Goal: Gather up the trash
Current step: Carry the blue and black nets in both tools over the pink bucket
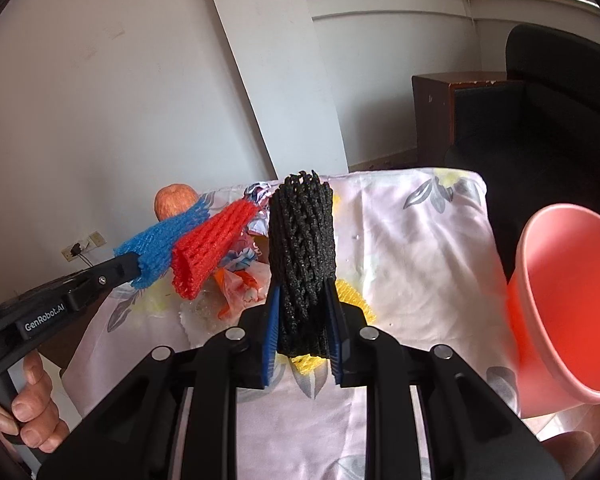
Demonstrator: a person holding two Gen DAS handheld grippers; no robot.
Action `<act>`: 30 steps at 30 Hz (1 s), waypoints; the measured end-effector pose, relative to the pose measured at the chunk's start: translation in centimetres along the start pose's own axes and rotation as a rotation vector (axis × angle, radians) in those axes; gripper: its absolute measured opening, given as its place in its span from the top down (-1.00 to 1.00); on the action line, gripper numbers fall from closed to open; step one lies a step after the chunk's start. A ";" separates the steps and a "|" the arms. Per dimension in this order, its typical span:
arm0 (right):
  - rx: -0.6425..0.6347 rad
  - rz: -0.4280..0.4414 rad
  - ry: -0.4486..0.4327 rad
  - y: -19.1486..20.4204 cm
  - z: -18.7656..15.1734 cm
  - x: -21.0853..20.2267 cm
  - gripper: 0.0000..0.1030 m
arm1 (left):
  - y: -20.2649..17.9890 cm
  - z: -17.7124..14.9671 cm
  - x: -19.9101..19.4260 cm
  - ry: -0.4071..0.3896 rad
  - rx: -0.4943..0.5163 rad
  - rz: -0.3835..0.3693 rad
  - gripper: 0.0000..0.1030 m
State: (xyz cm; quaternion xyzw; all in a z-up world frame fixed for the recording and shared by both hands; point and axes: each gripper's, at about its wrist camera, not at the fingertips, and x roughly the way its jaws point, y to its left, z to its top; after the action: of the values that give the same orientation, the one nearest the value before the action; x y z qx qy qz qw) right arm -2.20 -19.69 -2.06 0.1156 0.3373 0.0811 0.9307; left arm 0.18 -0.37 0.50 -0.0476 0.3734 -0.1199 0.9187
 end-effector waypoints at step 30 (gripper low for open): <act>0.264 -0.326 -0.111 -11.3 -0.4 -6.2 0.58 | -18.4 0.3 3.0 0.003 0.295 -0.200 0.91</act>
State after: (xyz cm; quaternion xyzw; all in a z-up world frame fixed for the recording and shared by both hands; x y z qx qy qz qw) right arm -6.36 -31.91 -1.60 0.1846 0.3076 -0.1221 0.9254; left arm -0.93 -18.98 1.90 0.0511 0.3467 -0.2645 0.8985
